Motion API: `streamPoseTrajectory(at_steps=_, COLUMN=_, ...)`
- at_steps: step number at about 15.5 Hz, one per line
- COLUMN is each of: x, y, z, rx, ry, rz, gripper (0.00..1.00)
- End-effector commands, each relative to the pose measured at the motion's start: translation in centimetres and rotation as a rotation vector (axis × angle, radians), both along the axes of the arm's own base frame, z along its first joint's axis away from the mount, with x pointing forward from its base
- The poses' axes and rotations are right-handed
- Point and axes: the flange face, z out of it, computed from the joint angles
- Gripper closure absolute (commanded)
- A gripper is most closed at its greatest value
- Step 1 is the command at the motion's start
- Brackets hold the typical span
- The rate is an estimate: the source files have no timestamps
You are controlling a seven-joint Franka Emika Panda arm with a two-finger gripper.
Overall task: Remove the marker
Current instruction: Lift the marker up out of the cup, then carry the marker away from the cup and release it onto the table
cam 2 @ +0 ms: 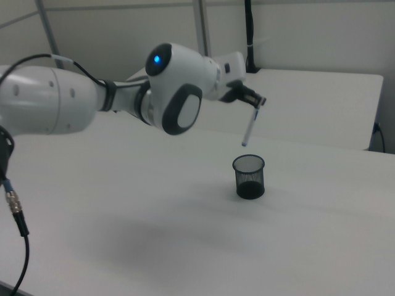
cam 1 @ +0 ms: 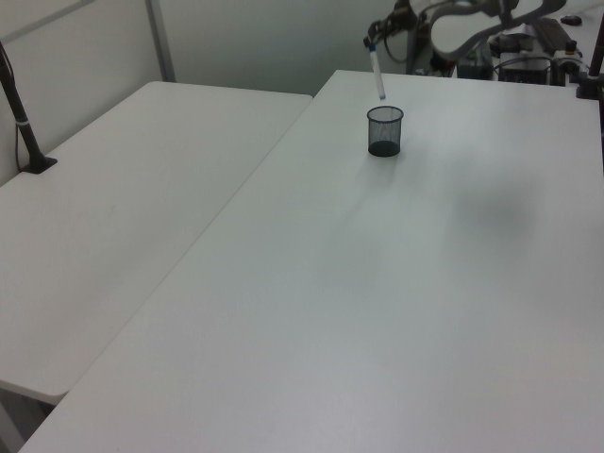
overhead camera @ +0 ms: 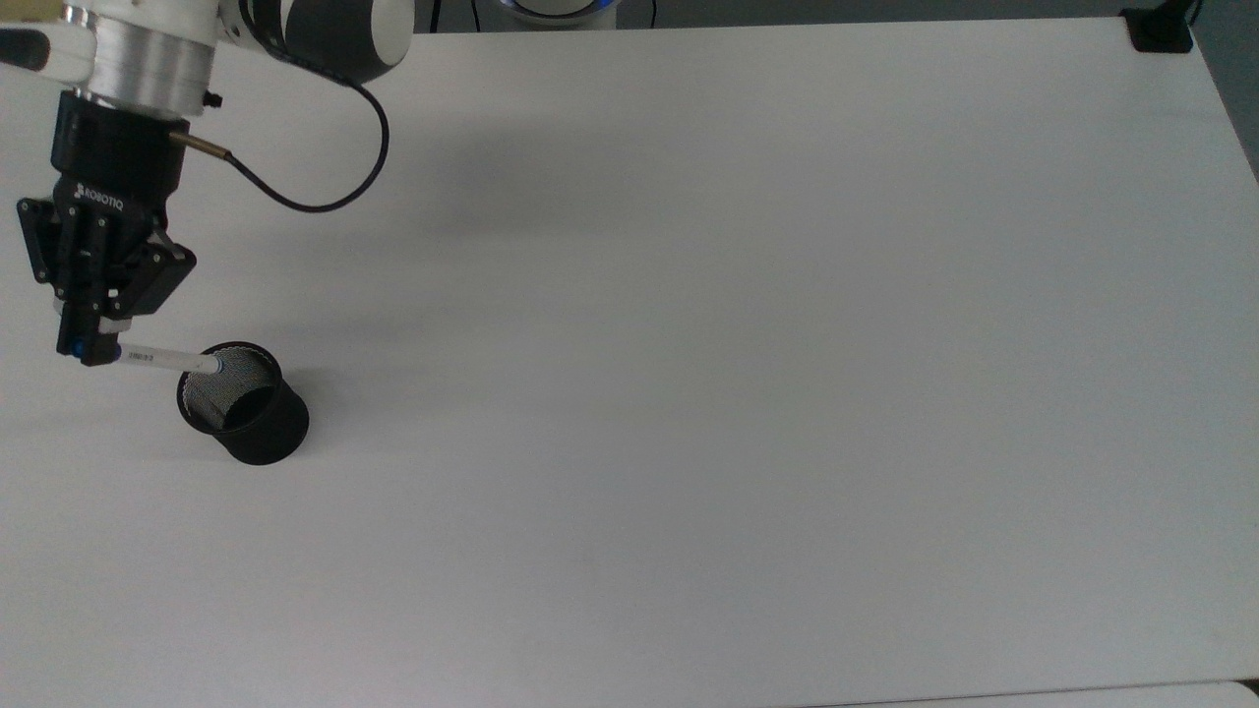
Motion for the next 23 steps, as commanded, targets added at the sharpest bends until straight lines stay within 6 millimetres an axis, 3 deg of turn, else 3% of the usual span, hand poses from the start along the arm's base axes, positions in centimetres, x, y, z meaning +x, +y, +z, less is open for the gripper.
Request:
streamPoseTrajectory(at_steps=1, x=-1.4, y=1.7, z=1.1, rx=0.057, ry=0.081, rz=0.006, gripper=0.80)
streamPoseTrajectory(at_steps=3, x=-0.9, y=4.5, z=-0.4, rx=0.082, ry=0.223, rz=0.056, gripper=0.80)
streamPoseTrajectory(at_steps=7, x=-1.0, y=11.5, z=-5.4, rx=0.084, ry=0.592, rz=0.237, gripper=0.79)
streamPoseTrajectory(at_steps=9, x=-1.6, y=14.2, z=-6.1, rx=0.106, ry=0.699, rz=0.276, gripper=0.79)
streamPoseTrajectory(at_steps=11, x=-1.4, y=14.3, z=-3.4, rx=0.139, ry=0.715, rz=0.277, gripper=0.79)
streamPoseTrajectory(at_steps=19, x=-1.8, y=14.1, z=-6.0, rx=0.145, ry=0.816, rz=0.316, gripper=0.79)
streamPoseTrajectory(at_steps=23, x=-1.7, y=14.3, z=-6.9, rx=0.152, ry=0.833, rz=0.310, gripper=0.71)
